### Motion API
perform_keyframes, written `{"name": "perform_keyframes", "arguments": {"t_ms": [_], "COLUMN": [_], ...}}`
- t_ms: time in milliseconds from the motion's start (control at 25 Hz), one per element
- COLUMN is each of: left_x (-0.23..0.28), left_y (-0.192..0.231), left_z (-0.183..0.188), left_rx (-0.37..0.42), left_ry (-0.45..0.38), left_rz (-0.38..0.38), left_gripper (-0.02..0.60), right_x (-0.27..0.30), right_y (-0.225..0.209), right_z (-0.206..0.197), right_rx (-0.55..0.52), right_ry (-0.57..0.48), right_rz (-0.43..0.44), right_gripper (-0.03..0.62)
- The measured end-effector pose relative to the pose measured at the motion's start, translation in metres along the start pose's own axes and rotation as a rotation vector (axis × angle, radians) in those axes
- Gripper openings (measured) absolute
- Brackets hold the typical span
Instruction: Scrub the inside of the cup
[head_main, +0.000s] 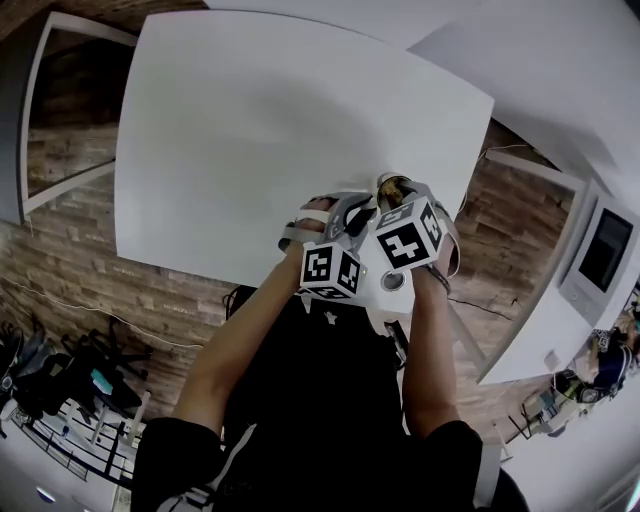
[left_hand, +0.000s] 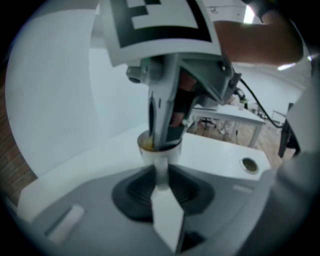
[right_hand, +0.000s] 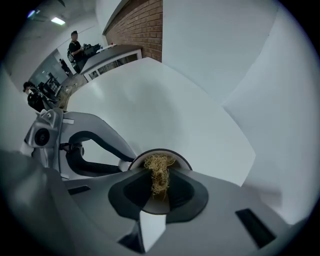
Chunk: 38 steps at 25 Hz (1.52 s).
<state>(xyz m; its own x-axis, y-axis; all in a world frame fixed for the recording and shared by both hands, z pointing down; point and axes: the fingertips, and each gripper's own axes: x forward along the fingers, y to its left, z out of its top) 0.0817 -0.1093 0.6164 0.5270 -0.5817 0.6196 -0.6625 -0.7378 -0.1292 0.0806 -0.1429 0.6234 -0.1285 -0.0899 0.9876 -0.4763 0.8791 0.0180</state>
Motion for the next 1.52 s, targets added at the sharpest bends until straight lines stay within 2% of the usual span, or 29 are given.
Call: {"name": "perform_keyframes", "arguments": {"t_ms": [80, 200, 440, 560, 720, 920, 1080, 1320, 1520], "left_x": [0.001, 0.0, -0.003, -0.003, -0.003, -0.006, -0.006, -0.007, -0.007], "left_y": [0.001, 0.0, 0.0, -0.002, -0.002, -0.003, -0.002, -0.005, -0.006], "left_z": [0.001, 0.0, -0.002, -0.001, -0.002, -0.003, -0.004, -0.005, -0.004], "left_rx": [-0.018, -0.088, -0.124, -0.117, -0.112, -0.113, -0.109, -0.117, -0.113], "left_ry": [-0.004, -0.006, -0.004, -0.001, 0.003, 0.002, 0.007, 0.024, 0.022], "left_rz": [0.0, -0.004, 0.0, -0.006, -0.005, -0.006, -0.001, 0.013, 0.019], "left_gripper": [0.08, 0.075, 0.074, 0.075, 0.075, 0.075, 0.075, 0.075, 0.075], "right_x": [0.001, -0.012, -0.059, -0.058, -0.027, -0.005, -0.005, -0.063, -0.05], "right_y": [-0.001, -0.003, -0.014, -0.015, -0.006, 0.002, 0.002, -0.002, 0.0], "right_z": [0.0, -0.001, 0.008, 0.005, 0.0, -0.002, -0.001, 0.0, -0.009], "right_rx": [-0.012, -0.023, -0.099, -0.149, -0.192, -0.178, -0.206, -0.261, -0.265], "right_ry": [0.011, -0.009, -0.169, -0.172, -0.085, -0.014, 0.004, -0.04, -0.007], "right_rz": [-0.009, -0.019, -0.161, -0.223, -0.182, -0.093, -0.109, -0.182, -0.15], "right_gripper": [0.054, 0.054, 0.054, 0.054, 0.054, 0.054, 0.054, 0.054, 0.054]}}
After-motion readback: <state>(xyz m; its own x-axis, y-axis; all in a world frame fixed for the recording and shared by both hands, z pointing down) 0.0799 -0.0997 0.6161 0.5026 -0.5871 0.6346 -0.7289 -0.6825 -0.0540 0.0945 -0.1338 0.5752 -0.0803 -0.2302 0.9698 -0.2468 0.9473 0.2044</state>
